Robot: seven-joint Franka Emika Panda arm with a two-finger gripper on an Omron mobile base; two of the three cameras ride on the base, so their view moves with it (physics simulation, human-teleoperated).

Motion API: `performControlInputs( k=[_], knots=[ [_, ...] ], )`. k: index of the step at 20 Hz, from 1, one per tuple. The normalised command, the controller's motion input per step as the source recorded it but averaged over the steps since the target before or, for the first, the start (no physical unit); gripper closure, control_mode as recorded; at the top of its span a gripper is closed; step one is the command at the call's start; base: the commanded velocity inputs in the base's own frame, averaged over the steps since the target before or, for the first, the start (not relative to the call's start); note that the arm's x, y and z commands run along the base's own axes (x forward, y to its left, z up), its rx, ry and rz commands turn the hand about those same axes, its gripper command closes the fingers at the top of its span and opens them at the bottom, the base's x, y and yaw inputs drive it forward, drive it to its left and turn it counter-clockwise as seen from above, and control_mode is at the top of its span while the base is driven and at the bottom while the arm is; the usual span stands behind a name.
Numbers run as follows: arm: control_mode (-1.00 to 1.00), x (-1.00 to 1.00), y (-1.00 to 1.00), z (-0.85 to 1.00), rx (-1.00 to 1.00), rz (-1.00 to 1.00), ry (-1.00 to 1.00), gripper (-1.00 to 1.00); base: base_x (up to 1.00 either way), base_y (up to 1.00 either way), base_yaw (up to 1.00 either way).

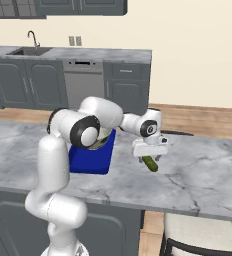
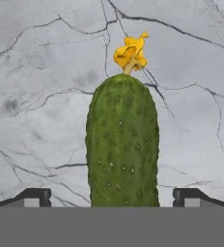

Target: Place the two vegetables and bowl onto the tray for setting up a vegetable dip station.

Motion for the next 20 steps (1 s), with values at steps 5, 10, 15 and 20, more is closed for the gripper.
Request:
performControlInputs(
  k=[5, 10, 15, 20],
  knots=[
    [-1.0, 0.11, -0.09, -0.1, 0.0, 0.0, 0.0, -1.0, 0.0, 0.0, 0.0],
    [-1.0, 0.0, -0.03, -0.21, 0.0, 0.0, 0.0, -1.0, 0.0, 0.0, 0.0],
    [-1.0, 0.0, 0.0, -0.21, 0.0, 0.0, 0.0, -1.0, 0.0, 0.0, 0.0],
    [-1.0, 0.0, 0.0, -0.12, 0.0, 0.0, 0.0, -1.0, 0.0, 0.0, 0.0]
  ],
)
